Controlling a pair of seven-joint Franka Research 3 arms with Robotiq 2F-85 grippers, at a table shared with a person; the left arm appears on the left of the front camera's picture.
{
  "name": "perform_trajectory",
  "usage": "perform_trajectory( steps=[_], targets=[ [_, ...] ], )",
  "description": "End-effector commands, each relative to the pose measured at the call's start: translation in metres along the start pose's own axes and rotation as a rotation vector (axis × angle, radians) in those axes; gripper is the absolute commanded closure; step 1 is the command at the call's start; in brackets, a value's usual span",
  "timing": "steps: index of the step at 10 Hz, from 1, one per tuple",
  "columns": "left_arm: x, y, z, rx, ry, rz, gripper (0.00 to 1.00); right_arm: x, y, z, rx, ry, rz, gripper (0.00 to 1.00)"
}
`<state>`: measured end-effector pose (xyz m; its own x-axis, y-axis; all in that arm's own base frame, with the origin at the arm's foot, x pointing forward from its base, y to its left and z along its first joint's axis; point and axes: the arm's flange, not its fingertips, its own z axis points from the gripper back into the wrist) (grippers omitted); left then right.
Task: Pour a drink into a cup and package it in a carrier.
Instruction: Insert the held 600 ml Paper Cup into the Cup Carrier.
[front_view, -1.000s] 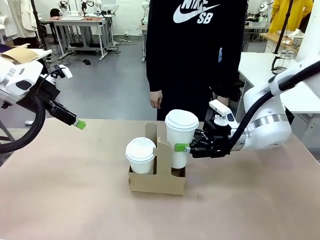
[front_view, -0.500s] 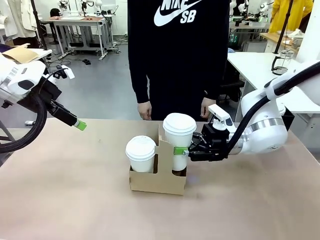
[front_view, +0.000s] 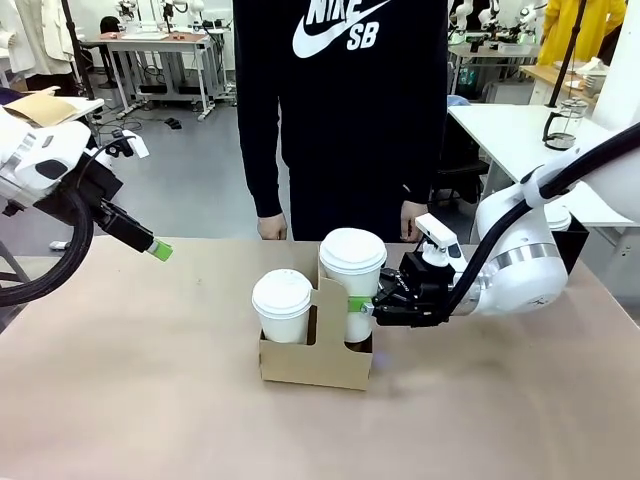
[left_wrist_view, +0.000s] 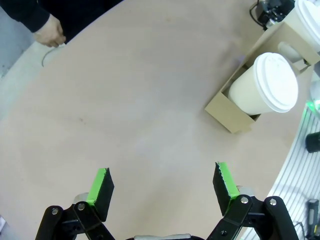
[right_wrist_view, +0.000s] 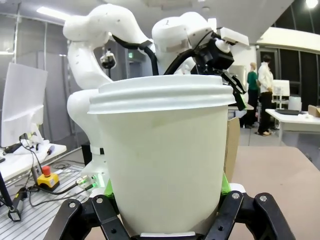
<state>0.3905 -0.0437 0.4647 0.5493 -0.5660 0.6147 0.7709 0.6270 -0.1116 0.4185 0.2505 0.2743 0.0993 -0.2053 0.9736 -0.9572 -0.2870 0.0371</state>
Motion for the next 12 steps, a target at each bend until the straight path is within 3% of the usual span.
perform_trajectory(
  steps=[1, 11, 12],
  targets=[
    [0.002, 0.0, 0.0, -0.009, -0.005, 0.015, 0.0, -0.015, 0.001, 0.0, -0.035, 0.016, 0.057, 0.19],
    [0.002, 0.0, 0.0, -0.009, -0.005, 0.015, 0.0, -0.068, -0.005, 0.021, -0.021, 0.057, -0.052, 0.19],
    [0.002, 0.0, 0.0, -0.009, -0.005, 0.015, 0.0, -0.066, -0.002, 0.023, -0.01, 0.074, -0.035, 0.0]
  ],
)
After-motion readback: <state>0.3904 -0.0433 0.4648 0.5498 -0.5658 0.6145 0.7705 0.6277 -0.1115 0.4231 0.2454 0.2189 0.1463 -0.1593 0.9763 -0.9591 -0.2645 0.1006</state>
